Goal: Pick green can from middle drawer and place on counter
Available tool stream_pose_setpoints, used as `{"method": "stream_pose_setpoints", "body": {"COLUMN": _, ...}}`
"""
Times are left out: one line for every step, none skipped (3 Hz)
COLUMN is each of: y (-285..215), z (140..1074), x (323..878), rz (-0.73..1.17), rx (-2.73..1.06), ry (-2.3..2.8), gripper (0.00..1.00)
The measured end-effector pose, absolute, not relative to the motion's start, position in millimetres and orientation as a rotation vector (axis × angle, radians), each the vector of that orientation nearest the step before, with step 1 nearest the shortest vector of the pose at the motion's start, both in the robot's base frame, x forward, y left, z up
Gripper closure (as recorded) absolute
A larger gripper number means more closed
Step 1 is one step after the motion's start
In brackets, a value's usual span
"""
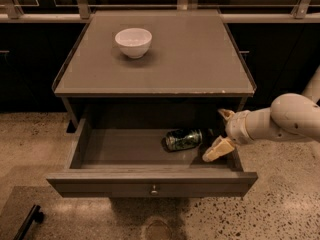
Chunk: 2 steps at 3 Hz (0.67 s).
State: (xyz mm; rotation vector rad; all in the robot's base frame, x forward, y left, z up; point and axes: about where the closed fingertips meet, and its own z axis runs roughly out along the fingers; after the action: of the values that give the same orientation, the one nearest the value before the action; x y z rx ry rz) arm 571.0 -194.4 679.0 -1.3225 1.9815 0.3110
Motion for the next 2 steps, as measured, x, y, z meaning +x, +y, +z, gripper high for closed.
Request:
{"method": "stream_pose_setpoints", "body": {"y": -182, "z": 669, "x": 580, "rz": 0.305, "rx": -1.333, "ry": 1.968, "gripper": 0.00}}
{"method": "stream_pose_setpoints", "body": {"y": -161, "z": 659, "x": 587, "rz": 0.328, "rx": -1.350, "ry": 1.950, "gripper": 0.00}}
